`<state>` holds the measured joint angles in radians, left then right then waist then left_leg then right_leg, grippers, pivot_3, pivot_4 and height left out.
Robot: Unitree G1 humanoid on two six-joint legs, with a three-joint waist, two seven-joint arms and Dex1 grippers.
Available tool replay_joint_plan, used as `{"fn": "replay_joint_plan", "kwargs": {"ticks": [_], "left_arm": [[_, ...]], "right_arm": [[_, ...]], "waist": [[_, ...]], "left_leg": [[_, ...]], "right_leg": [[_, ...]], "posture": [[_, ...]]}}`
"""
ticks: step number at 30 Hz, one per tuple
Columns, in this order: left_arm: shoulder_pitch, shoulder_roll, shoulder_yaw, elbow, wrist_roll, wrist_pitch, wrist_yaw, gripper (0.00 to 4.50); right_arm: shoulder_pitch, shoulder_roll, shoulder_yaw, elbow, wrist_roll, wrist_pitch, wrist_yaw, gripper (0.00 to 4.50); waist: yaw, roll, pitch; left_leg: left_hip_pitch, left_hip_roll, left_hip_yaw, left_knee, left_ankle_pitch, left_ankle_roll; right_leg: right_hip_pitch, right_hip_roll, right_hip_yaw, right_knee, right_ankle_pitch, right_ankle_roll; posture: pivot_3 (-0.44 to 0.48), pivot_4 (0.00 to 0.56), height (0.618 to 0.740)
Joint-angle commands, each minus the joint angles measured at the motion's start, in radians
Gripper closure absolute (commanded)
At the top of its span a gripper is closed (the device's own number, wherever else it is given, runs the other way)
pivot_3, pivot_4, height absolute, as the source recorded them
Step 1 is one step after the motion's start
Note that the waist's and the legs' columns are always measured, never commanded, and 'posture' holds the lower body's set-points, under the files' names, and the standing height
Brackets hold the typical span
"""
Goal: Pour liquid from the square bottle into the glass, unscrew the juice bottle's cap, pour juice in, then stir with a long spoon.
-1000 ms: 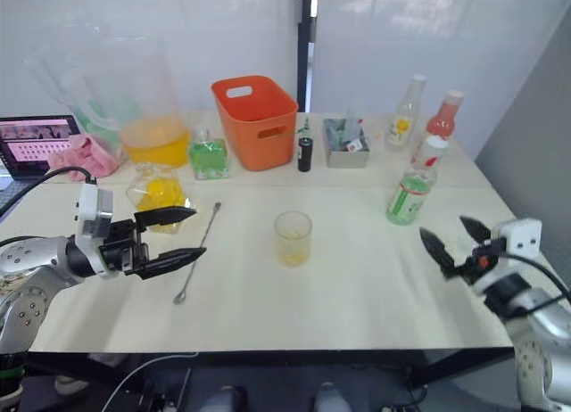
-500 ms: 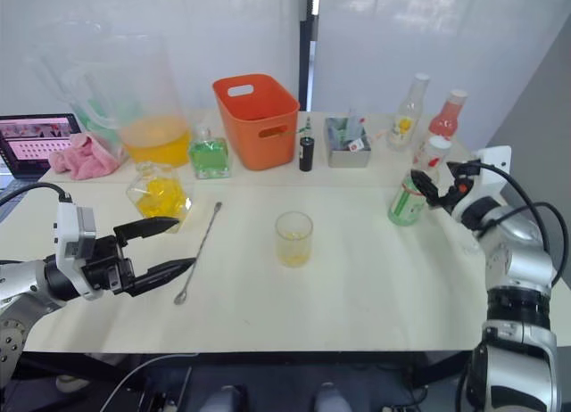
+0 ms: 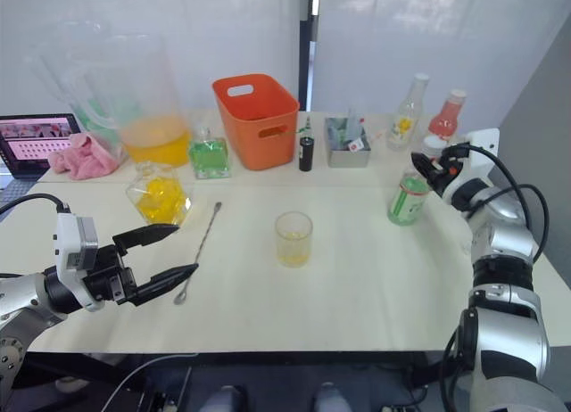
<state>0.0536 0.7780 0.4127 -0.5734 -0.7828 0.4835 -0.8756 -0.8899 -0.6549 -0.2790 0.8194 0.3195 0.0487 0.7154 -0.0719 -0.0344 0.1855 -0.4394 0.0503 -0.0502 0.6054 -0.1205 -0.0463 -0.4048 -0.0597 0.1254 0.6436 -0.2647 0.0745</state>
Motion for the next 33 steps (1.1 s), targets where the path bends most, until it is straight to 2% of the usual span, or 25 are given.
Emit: {"fn": "replay_joint_plan", "kwargs": {"ticks": [1,5,8,14,20,24,29,33], "left_arm": [[-0.006,-0.002,0.006,-0.016,-0.007,-0.022,-0.005,0.00],[-0.045,0.000,-0.027,0.015,0.001,-0.028,-0.022,0.00],[-0.084,0.002,-0.058,0.042,0.000,-0.027,-0.043,0.00],[-0.202,0.000,-0.145,0.140,0.020,-0.042,-0.112,0.00],[-0.338,-0.018,-0.241,0.271,0.054,-0.064,-0.207,0.00],[-0.427,-0.043,-0.297,0.353,0.079,-0.075,-0.260,0.00],[-0.496,-0.060,-0.347,0.437,0.114,-0.099,-0.327,0.00],[-0.526,-0.068,-0.355,0.466,0.128,-0.105,-0.351,0.00]], "right_arm": [[-0.013,-0.015,-0.013,-0.022,-0.003,-0.020,0.002,2.80],[0.007,-0.031,-0.030,-0.084,0.016,0.007,0.007,2.80],[0.045,-0.044,-0.051,-0.190,0.055,0.066,0.025,2.80],[0.237,-0.090,-0.087,-0.597,0.219,0.319,0.104,2.80],[0.442,-0.097,-0.184,-0.995,0.384,0.529,0.019,2.80],[0.544,-0.051,-0.224,-1.244,0.537,0.634,-0.082,2.80],[0.678,0.029,-0.150,-1.513,0.603,0.663,-0.210,2.80],[0.777,0.075,-0.095,-1.607,0.578,0.628,-0.243,2.80]], "waist": [[0.000,0.000,0.000],[0.002,0.000,0.000],[0.003,0.001,0.001],[0.005,0.004,0.003],[0.006,0.005,0.003],[0.003,0.005,0.003],[0.005,0.005,0.003],[0.010,0.005,0.003]], "left_leg": [[0.000,0.000,0.000,0.000,0.000,0.000],[0.000,0.000,0.000,0.000,0.000,0.000],[0.000,0.000,0.000,0.000,0.000,0.000],[-0.001,-0.001,-0.001,-0.002,0.000,0.000],[-0.002,-0.001,-0.001,-0.001,0.000,0.000],[-0.002,-0.001,-0.001,-0.001,0.000,0.000],[-0.002,0.000,-0.001,-0.001,0.000,0.000],[-0.002,0.000,-0.001,-0.001,0.000,0.000]], "right_leg": [[0.000,0.000,0.000,0.000,0.000,0.000],[0.000,0.000,0.000,0.000,0.000,0.000],[0.000,0.000,0.000,0.000,0.000,0.000],[-0.001,0.000,0.000,0.000,0.002,0.005],[-0.001,0.000,0.000,0.000,0.001,0.005],[-0.001,0.000,0.000,0.000,0.001,0.004],[-0.001,0.000,0.000,0.000,0.001,0.004],[-0.001,0.000,0.000,0.000,-0.001,0.001]], "posture": [[0.000,0.150,0.740],[0.000,0.150,0.740],[0.000,0.150,0.740],[0.000,0.150,0.740],[0.000,0.150,0.740],[0.000,0.150,0.740],[0.000,0.150,0.740],[0.000,0.150,0.740]]}}
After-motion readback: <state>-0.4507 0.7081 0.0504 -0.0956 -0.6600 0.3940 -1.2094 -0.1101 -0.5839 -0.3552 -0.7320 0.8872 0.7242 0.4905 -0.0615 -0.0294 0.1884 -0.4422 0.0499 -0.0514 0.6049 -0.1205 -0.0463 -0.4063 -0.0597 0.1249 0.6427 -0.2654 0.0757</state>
